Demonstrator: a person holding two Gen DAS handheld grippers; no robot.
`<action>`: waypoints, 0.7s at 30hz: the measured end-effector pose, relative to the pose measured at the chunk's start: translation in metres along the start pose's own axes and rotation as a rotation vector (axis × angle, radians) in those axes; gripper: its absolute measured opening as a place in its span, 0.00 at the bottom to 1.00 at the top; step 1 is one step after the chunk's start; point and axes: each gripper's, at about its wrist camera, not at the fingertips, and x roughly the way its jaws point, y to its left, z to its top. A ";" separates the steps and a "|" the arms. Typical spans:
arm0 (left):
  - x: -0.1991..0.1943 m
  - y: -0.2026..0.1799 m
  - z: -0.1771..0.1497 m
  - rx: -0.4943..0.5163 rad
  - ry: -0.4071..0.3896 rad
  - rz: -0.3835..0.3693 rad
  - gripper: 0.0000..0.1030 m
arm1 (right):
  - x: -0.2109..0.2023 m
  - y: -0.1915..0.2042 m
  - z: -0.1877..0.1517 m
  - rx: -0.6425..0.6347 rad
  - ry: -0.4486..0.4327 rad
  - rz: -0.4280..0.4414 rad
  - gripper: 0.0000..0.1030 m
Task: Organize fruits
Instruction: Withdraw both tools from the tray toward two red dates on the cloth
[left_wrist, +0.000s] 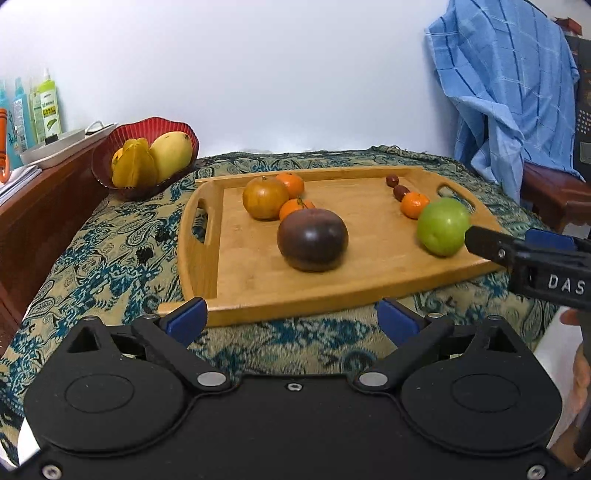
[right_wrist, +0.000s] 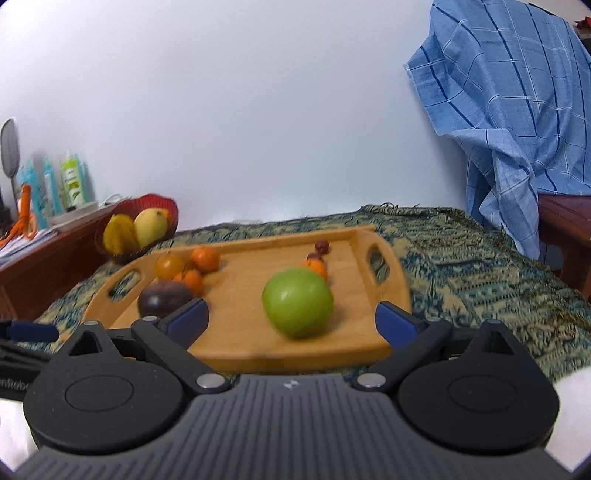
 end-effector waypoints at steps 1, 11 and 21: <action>-0.002 -0.001 -0.003 0.010 -0.002 -0.003 0.96 | -0.004 0.001 -0.004 -0.006 0.001 0.003 0.99; -0.014 -0.004 -0.026 -0.013 0.030 -0.048 0.97 | -0.038 0.007 -0.041 -0.056 0.074 0.047 0.90; -0.012 -0.017 -0.040 0.011 0.076 -0.079 0.67 | -0.042 0.027 -0.063 -0.207 0.140 0.101 0.64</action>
